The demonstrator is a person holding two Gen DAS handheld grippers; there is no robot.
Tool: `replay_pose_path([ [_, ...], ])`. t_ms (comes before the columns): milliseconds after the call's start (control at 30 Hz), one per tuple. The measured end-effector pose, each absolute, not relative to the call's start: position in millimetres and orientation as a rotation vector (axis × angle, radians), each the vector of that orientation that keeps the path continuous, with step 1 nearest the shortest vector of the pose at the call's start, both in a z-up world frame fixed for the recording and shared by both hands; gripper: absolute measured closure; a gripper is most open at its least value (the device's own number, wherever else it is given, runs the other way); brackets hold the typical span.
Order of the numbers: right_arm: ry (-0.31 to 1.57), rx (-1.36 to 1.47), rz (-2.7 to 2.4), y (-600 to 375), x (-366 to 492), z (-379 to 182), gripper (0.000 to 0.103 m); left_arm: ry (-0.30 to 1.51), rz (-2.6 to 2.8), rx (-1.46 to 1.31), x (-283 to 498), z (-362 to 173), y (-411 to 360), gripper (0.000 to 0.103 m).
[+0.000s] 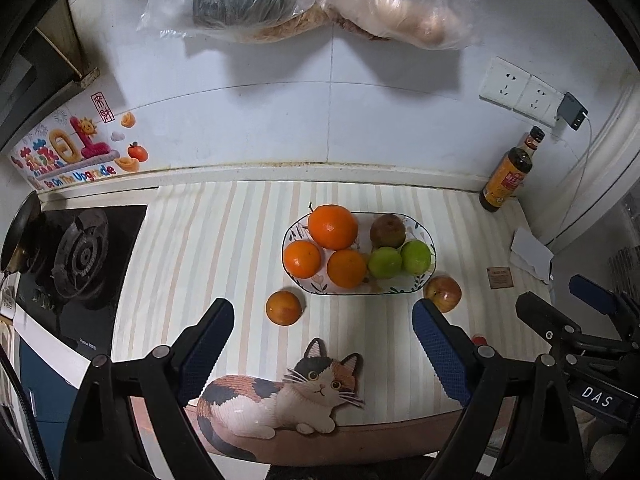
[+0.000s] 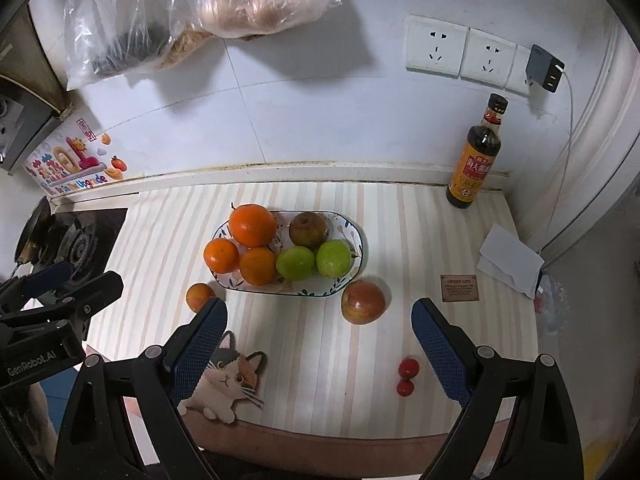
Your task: Organize fruits
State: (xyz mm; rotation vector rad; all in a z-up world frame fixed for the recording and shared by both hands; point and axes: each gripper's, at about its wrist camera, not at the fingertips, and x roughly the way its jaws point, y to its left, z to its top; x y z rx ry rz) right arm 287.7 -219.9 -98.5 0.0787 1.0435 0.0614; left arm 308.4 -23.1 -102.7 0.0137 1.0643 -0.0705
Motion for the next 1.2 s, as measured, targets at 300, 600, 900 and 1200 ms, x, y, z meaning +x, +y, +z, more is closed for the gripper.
replay_pose_path([
  [300, 1.047, 0.103, 0.075, -219, 284, -96, 0.007, 1.087, -0.080, 0.008, 309, -106, -26, 0.012],
  [600, 1.126, 0.184, 0.058, -230, 308, -133, 0.007, 1.178, -0.039, 0.034, 340, -153, -24, 0.004],
  [900, 1.239, 0.289, -0.029, -275, 350, -220, 0.007, 1.348, 0.051, -0.063, 382, -232, 4, 0.004],
  [1200, 1.402, 0.399, -0.032, -287, 401, -334, 0.008, 1.472, 0.135, -0.143, 402, -291, 34, 0.004],
])
